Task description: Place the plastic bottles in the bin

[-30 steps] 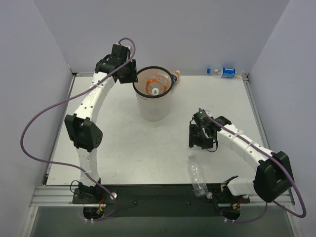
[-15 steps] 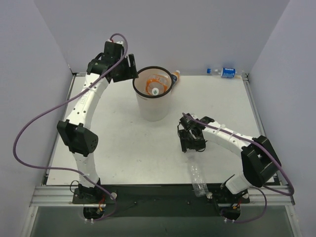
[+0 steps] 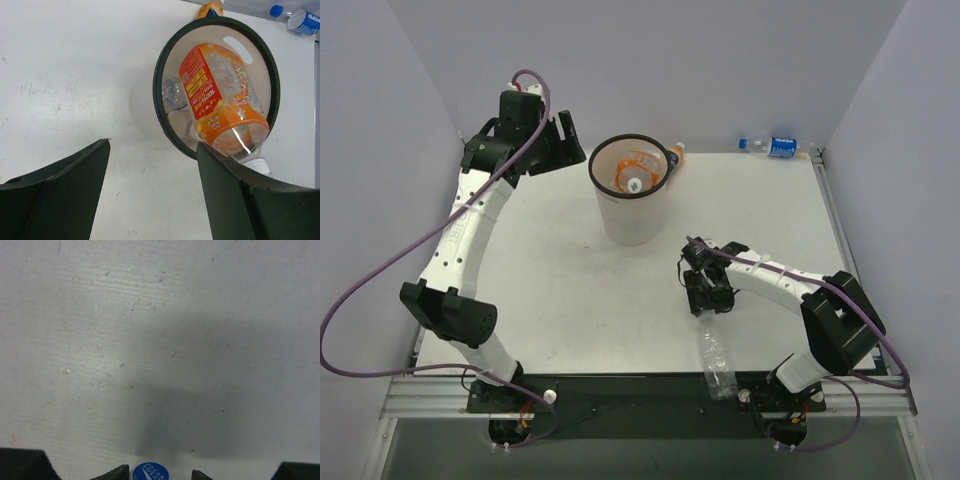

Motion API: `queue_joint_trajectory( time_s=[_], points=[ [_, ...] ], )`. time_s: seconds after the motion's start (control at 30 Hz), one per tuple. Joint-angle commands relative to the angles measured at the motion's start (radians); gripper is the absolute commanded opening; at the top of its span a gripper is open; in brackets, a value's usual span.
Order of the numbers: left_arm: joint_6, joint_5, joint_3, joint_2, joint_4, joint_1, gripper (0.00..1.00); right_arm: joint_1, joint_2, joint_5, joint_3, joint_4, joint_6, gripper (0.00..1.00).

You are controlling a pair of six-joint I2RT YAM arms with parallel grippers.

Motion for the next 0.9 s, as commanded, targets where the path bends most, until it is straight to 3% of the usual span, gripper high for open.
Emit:
queue_joint_trajectory(
  time_s=[0.0,0.07,0.2,0.57,0.87],
  points=[
    [-0.013,0.004,-0.059,-0.056,0.026,0.011,0.81,0.023,-0.037,0.016,-0.032,-0.025,0.031,0.47],
    [-0.015,0.004,-0.086,-0.072,0.032,0.016,0.82,0.024,-0.037,0.014,-0.034,-0.022,0.034,0.45],
    [-0.010,0.007,-0.112,-0.090,0.040,0.022,0.82,0.027,-0.050,-0.013,-0.011,-0.022,0.026,0.24],
    [-0.023,0.010,-0.203,-0.168,0.037,0.037,0.82,0.043,-0.221,-0.038,0.239,-0.054,-0.047,0.23],
    [-0.069,0.055,-0.379,-0.316,0.101,0.071,0.81,0.058,-0.207,-0.087,0.709,-0.048,-0.174,0.23]
  ],
)
